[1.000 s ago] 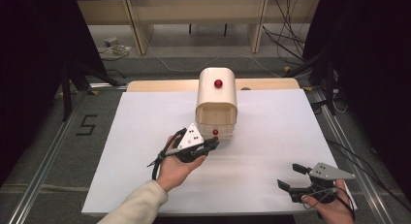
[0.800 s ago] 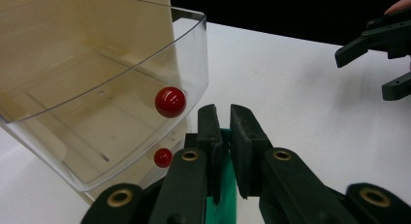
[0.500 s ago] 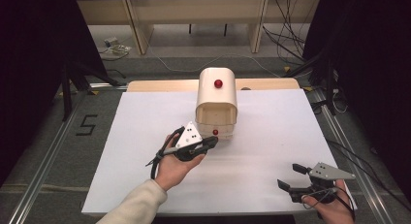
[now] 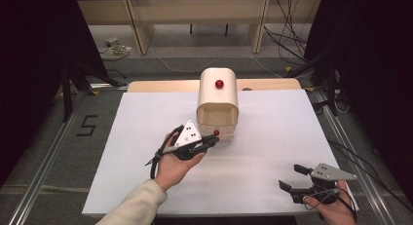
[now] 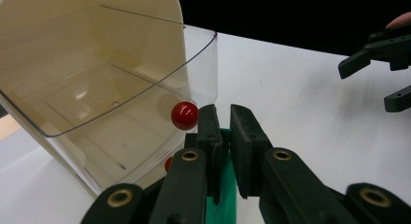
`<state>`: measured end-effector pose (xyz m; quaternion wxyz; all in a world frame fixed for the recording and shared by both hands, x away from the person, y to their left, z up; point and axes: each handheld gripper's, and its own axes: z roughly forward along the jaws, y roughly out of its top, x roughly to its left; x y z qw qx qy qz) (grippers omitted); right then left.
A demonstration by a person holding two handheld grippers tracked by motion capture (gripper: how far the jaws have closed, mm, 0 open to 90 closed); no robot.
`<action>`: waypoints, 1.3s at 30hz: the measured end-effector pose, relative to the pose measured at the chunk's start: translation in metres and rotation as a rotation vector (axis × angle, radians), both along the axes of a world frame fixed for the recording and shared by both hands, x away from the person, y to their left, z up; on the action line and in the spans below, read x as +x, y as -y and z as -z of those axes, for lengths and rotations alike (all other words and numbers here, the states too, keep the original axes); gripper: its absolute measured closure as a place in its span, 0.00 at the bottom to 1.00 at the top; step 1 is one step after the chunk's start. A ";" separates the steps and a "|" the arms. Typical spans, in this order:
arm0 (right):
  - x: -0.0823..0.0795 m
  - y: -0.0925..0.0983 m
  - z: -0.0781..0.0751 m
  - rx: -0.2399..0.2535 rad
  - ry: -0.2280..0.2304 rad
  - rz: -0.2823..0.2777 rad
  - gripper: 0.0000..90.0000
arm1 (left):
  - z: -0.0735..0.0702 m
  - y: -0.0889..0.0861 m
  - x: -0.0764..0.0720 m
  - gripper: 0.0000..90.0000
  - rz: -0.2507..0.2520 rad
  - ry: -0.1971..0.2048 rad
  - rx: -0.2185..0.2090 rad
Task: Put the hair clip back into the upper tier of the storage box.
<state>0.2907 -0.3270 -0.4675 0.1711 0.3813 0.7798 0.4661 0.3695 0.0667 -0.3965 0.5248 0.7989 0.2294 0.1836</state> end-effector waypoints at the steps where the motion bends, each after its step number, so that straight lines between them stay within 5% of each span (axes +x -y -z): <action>1: 0.000 0.000 0.000 0.000 0.001 -0.001 0.18 | 0.000 0.000 0.000 0.92 0.000 0.000 -0.005; 39: 0.000 -0.001 0.001 0.000 -0.006 -0.002 0.18 | -0.017 0.007 0.007 0.92 -0.016 0.019 -0.013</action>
